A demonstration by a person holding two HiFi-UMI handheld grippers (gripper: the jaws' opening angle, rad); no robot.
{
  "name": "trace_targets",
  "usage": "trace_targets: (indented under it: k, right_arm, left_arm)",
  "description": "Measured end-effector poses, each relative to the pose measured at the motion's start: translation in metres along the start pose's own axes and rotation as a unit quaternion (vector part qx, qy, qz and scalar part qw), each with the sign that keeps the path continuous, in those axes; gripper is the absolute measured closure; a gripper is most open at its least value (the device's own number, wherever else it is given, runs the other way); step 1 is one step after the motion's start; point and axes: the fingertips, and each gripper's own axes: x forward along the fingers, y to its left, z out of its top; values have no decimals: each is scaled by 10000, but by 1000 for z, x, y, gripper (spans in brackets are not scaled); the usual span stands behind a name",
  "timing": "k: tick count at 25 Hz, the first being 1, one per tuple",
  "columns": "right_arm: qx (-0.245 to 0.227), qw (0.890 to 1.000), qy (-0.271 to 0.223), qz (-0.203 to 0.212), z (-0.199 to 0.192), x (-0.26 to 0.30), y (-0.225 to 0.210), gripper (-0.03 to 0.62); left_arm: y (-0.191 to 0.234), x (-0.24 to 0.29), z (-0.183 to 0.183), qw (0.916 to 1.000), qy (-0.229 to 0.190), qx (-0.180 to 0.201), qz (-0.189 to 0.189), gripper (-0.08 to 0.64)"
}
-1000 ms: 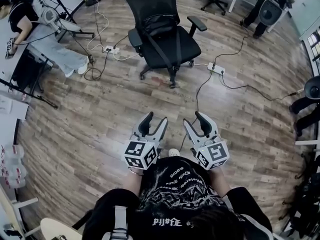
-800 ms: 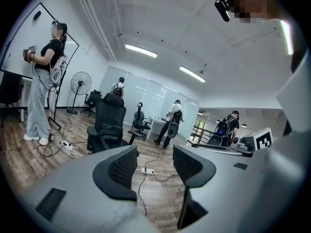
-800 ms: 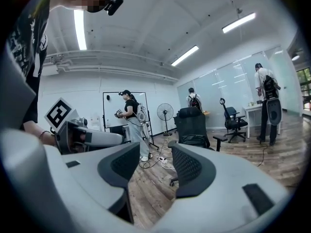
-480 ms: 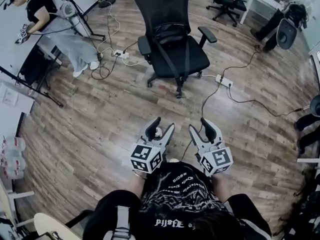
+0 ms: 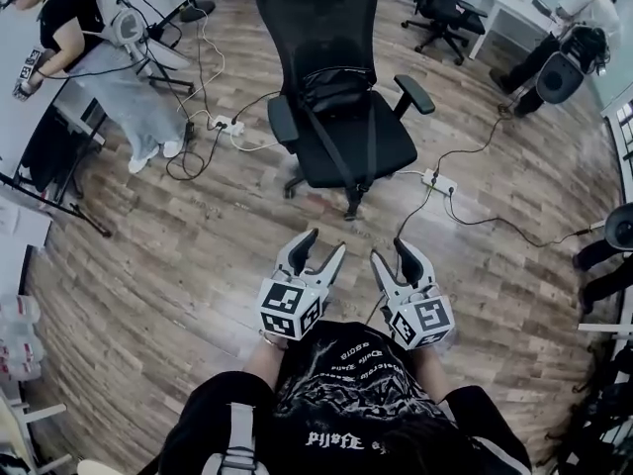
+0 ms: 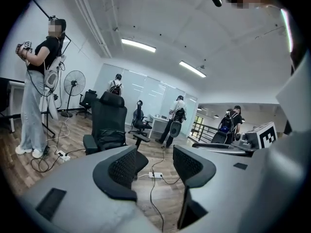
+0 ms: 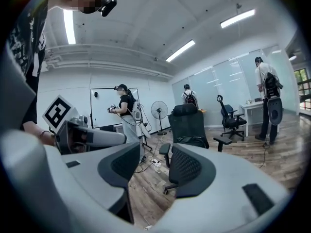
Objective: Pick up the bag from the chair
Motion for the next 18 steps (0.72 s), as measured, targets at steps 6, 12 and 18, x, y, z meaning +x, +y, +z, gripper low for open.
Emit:
trace_targets:
  k: [6,12,18]
  right_arm:
    - [134,9998,57,-119,14,94,-8,388]
    - [191,9990,77,-386,24,157,-24,388]
    - [243,9979,194,-566,25,182,-48,388]
  left_arm:
    - [67,53,39,9992,88,98,-377,321]
    - [119,98,51,9975,285,29,-648,322]
    - [138,137,64,9964,339,23,-775,322]
